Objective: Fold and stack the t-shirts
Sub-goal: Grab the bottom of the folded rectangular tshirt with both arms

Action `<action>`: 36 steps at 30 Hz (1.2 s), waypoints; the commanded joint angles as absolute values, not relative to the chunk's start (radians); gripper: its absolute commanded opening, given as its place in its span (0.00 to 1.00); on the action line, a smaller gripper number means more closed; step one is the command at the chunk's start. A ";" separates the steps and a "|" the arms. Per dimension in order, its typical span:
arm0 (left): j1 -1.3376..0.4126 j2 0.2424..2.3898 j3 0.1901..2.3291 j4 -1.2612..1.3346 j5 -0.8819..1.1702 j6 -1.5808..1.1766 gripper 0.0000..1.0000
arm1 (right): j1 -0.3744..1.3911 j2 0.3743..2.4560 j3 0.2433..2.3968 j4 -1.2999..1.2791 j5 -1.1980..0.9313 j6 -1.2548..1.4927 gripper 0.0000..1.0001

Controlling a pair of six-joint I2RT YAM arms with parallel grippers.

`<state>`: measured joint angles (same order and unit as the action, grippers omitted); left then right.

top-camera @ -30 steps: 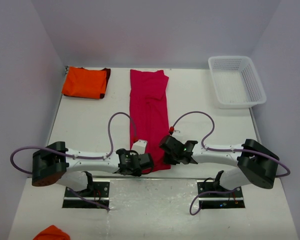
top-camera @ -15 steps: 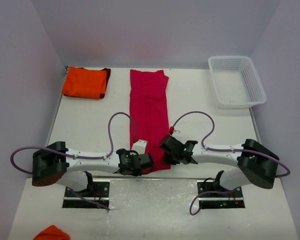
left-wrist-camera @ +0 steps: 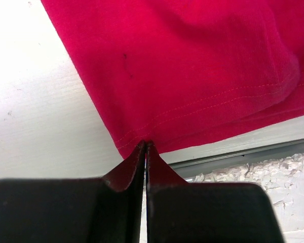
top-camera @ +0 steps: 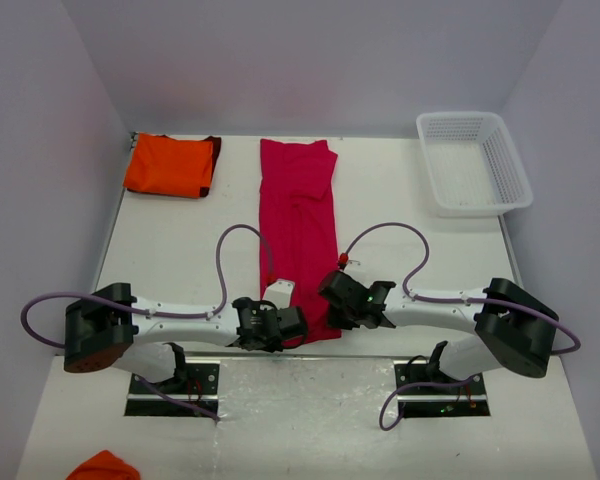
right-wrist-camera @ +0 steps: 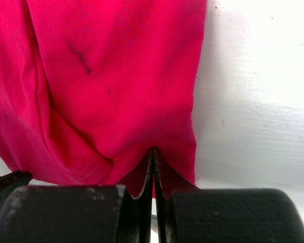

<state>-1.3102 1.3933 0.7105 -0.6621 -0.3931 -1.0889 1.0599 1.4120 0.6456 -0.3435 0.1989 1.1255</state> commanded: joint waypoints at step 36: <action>-1.315 1.166 0.614 -0.873 -0.468 -1.316 0.00 | 1.068 1.453 0.595 -0.405 0.186 1.150 0.00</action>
<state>-1.3102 1.1790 0.6235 -0.8314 -0.4244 -1.2648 1.0599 1.4200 0.6456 -0.3260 0.1875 1.1385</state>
